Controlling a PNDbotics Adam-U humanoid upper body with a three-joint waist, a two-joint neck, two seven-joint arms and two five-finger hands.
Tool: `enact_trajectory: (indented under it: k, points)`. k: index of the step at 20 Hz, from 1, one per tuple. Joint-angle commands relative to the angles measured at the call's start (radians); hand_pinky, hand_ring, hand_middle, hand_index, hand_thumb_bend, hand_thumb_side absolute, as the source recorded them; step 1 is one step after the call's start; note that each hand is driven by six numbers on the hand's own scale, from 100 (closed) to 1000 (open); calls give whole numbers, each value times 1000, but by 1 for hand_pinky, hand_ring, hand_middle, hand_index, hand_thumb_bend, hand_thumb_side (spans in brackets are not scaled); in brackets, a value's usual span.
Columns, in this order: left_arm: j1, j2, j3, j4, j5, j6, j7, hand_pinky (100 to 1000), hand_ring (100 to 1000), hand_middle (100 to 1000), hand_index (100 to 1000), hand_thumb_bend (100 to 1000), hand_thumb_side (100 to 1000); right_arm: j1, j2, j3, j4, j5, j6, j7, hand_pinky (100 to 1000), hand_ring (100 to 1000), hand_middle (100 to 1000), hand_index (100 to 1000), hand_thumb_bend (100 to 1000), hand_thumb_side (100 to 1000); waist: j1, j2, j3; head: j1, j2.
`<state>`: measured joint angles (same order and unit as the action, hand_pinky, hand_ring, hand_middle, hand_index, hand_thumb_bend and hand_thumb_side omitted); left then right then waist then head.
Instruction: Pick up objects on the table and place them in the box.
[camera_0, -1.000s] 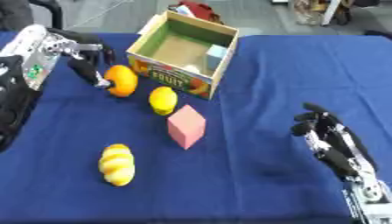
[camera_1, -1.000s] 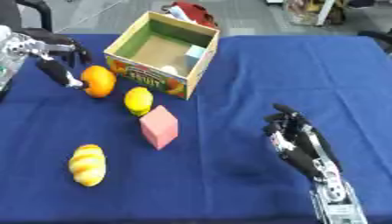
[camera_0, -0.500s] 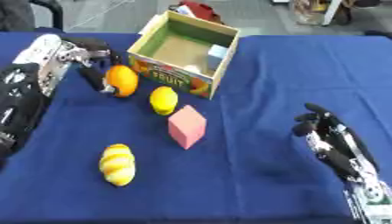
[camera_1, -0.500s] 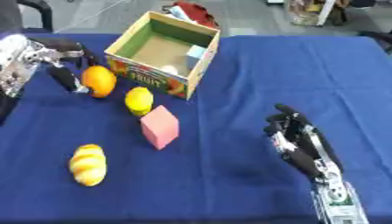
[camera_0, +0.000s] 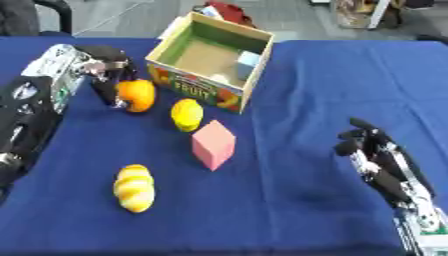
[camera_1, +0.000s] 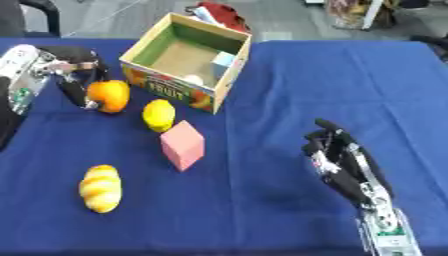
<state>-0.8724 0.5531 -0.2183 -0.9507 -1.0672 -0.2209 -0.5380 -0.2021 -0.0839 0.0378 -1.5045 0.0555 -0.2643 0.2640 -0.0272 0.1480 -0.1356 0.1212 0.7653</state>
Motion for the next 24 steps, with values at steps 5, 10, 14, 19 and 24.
enact_trajectory:
  k: [5, 10, 14, 19, 24]
  points:
    - [-21, 29, 8, -66, 10, -13, 82, 478, 381, 384, 559, 283, 173, -12, -9, -4, -15, -3, -1, 0, 645, 637, 663, 898, 100, 413, 1, -22, -2, -3, 5]
    - [-59, 39, 21, -150, 52, -16, 75, 482, 372, 374, 551, 253, 162, -11, -10, -4, -15, -3, -1, 0, 646, 638, 663, 898, 100, 401, 2, -26, -1, -5, 5]
    - [-123, -8, 32, -177, 41, -3, 106, 493, 378, 376, 555, 240, 152, -10, -9, 0, -12, -3, -1, 4, 645, 637, 663, 898, 100, 414, 2, -30, -2, -1, 5]
    - [-185, -132, 29, -111, -32, 8, 184, 520, 407, 393, 578, 222, 146, -13, -6, 8, -11, -4, -2, 11, 645, 637, 663, 898, 100, 409, -2, -28, -24, 16, 2]
    - [-213, -247, 35, -24, -130, 8, 275, 567, 458, 446, 635, 211, 149, -17, 1, 19, -9, -5, -4, 21, 645, 637, 663, 898, 100, 401, -11, -19, -51, 39, -2]
